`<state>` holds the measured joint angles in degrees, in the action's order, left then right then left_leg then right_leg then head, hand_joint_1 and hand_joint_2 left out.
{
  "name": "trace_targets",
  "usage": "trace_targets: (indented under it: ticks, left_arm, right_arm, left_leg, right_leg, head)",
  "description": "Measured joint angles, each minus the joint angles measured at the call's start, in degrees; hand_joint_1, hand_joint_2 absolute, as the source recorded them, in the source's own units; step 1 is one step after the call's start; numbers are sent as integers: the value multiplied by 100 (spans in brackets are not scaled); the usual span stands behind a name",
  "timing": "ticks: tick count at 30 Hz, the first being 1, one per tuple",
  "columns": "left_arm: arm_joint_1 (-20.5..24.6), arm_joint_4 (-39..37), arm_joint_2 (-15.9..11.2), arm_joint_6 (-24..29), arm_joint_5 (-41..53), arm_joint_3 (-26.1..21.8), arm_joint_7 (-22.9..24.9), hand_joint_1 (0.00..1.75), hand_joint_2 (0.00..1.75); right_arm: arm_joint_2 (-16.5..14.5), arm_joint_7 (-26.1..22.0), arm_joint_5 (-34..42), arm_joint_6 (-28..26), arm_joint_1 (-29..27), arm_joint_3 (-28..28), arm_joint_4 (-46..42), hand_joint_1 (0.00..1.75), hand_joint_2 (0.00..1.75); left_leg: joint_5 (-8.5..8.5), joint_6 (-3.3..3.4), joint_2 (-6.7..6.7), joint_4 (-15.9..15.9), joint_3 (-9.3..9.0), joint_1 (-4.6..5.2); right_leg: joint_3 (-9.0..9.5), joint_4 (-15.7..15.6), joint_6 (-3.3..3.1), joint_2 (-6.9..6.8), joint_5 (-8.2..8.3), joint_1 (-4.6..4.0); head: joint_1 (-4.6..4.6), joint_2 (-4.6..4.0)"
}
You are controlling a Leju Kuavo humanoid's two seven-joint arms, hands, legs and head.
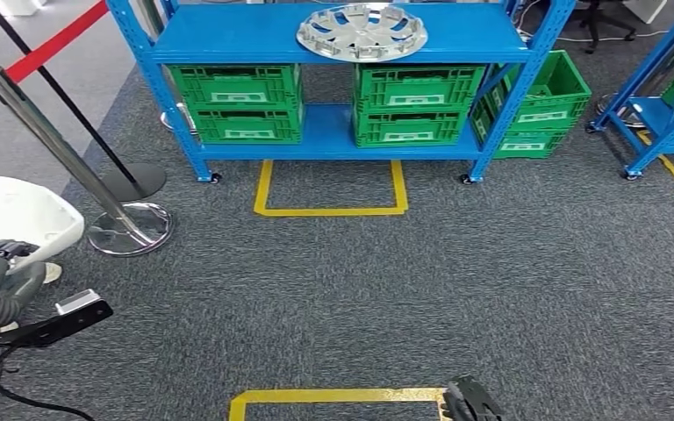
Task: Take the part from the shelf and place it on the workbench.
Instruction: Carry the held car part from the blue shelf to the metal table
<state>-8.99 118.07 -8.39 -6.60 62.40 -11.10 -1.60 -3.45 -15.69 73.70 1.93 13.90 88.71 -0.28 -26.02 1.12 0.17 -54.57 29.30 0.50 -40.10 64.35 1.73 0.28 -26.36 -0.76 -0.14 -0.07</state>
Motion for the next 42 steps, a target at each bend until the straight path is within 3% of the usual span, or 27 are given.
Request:
trace_targets:
  ticks: [2,3,4,5,7,8,9,12,14,17,18,19,21,23,24,25,27,29,32,33,34,35,36,38,39,40,42]
  left_arm:
    - [-4,0,7,-1,0,0,0,159,175]
    - [-7,0,11,-1,0,0,0,159,175]
    - [-11,0,14,-2,0,0,0,159,175]
    - [-13,0,17,-2,0,0,0,159,175]
    - [-15,3,21,-2,0,-2,0,159,175]
    - [-13,5,22,-1,0,-4,0,159,175]
    - [-12,9,22,-1,0,-6,0,159,175]
    - [-14,15,21,0,0,-9,0,159,175]
    - [-13,16,19,0,0,-15,0,159,175]
    - [-19,17,20,-1,0,-29,0,159,175]
    - [-24,17,21,-2,0,-32,0,159,175]
    - [-29,17,21,-2,0,-33,0,159,175]
    - [-29,18,21,-2,0,-41,2,159,175]
    - [-10,20,20,-5,1,-54,4,159,175]
    - [0,21,21,-8,1,-58,4,159,175]
    - [5,22,21,-11,3,-65,7,159,175]
    - [-4,22,23,-20,7,-88,13,159,175]
    - [-8,23,25,-27,9,-108,18,159,175]
    - [-7,24,32,-45,11,-108,17,159,175]
    - [-8,24,36,-55,11,-108,17,159,175]
    - [-8,24,40,-66,13,-109,17,159,175]
    - [-9,24,43,-78,15,-110,17,159,175]
    - [-9,24,46,-87,17,-111,17,159,175]
    - [-2,24,46,-97,28,-113,17,159,175]
    - [4,24,47,-100,38,-114,17,159,175]
    - [8,24,46,-105,48,-114,17,159,175]
    - [2,24,46,-115,66,-117,17,159,175]
  right_arm:
    - [-1,1,-8,-8,2,15,0,0,0]
    - [-1,1,-11,-9,2,21,0,0,0]
    - [0,2,-14,-12,2,26,1,0,0]
    - [0,2,-13,-14,4,27,1,0,0]
    - [0,2,-13,-15,19,31,3,0,0]
    - [0,1,-13,-15,27,33,4,0,0]
    - [0,0,-13,-14,31,36,4,0,0]
    - [-1,0,-13,-13,23,53,4,0,0]
    - [0,0,-9,-15,27,65,7,0,0]
    - [2,0,1,-16,25,69,11,0,0]
    - [2,0,0,-16,20,70,11,0,0]
    - [2,0,0,-16,15,70,11,0,0]
    - [2,1,0,-27,12,71,11,0,0]
    - [5,10,0,-57,18,70,13,0,0]
    - [7,18,0,-69,22,71,15,0,0]
    - [9,28,0,-75,26,71,16,0,0]
    - [8,44,0,-68,31,71,16,0,0]
    - [7,51,0,-58,34,71,15,0,0]
    - [2,58,-1,-54,34,72,15,0,0]
    - [0,61,-1,-59,31,73,15,0,0]
    - [0,63,-2,-66,27,73,15,0,0]
    - [0,66,-2,-75,26,73,15,0,0]
    - [0,67,-2,-81,30,73,15,0,0]
    - [0,68,-2,-89,48,73,15,0,0]
    - [0,70,-2,-93,58,73,15,0,0]
    - [-1,74,-2,-95,63,73,15,0,0]
    - [-8,86,-2,-93,66,73,15,0,0]
  left_leg:
    - [74,17,-2,-9,84,0]
    - [111,11,-6,-17,130,-4]
    - [142,-1,-15,-29,175,-12]
    - [168,-19,-26,-46,216,-23]
    - [202,-68,-46,-96,287,-37]
    - [219,-96,-52,-123,320,-35]
    - [240,-126,-56,-144,350,-29]
    - [289,-208,-71,-170,411,-31]
    - [88,-266,-71,-403,526,-41]
    - [-535,-333,-65,-1472,972,-59]
    - [-636,-341,-65,-1742,1068,-62]
    - [-628,-341,-63,-1814,1066,-64]
    - [-348,-332,-4,-1326,737,-67]
    - [-82,-316,186,-543,292,-55]
    - [-24,-294,252,-300,176,-43]
    - [-9,-264,270,-186,144,-27]
    - [36,-173,166,-162,193,-15]
    - [90,-89,66,-149,225,-24]
    - [141,-15,-83,-145,272,-28]
    - [152,-5,-139,-146,288,-24]
    - [163,-2,-202,-148,299,-21]
    - [171,-4,-265,-149,304,-20]
    - [178,-11,-331,-151,305,-20]
    - [191,-39,-453,-168,320,-21]
    - [205,-66,-510,-180,346,-26]
    - [223,-100,-563,-190,380,-35]
    - [262,-173,-666,-190,439,-60]
  right_leg:
    - [-225,767,49,0,-404,21]
    - [-251,980,69,0,-489,31]
    - [-166,967,85,-1,-474,41]
    - [36,722,98,-1,-375,53]
    - [603,-96,119,25,-165,78]
    - [801,-407,104,45,-108,84]
    - [902,-577,80,62,-91,84]
    - [858,-594,-37,57,-37,79]
    - [809,-600,-124,34,19,94]
    - [702,-601,-189,-7,94,94]
    - [667,-600,-189,-20,116,92]
    - [638,-599,-184,-43,137,92]
    - [605,-599,-166,-102,169,94]
    - [590,-586,-131,-164,187,72]
    - [581,-579,-107,-198,196,57]
    - [571,-578,-81,-242,207,43]
    - [552,-586,-24,-336,222,48]
    - [467,-412,34,-282,71,65]
    - [45,642,69,-77,-515,71]
    - [-81,962,67,-53,-637,70]
    - [-118,1092,61,-40,-652,69]
    - [-40,982,49,-27,-556,69]
    - [143,663,34,7,-381,70]
    - [588,-154,0,227,-89,95]
    - [736,-428,-8,329,-26,104]
    - [804,-558,-13,395,-24,107]
    - [812,-585,-35,328,-19,99]
  head:
    - [7,0]
    - [6,0]
    - [8,0]
    - [7,0]
    - [9,0]
    - [5,0]
    - [3,0]
    - [-1,0]
    - [-15,0]
    - [-32,0]
    - [-33,0]
    - [-33,0]
    - [-33,0]
    - [-38,0]
    - [-34,0]
    - [-35,0]
    - [-29,0]
    - [-18,0]
    - [-3,0]
    - [-5,0]
    - [-4,0]
    - [-5,0]
    - [-4,0]
    - [-8,0]
    - [-10,0]
    - [-11,0]
    - [-11,0]
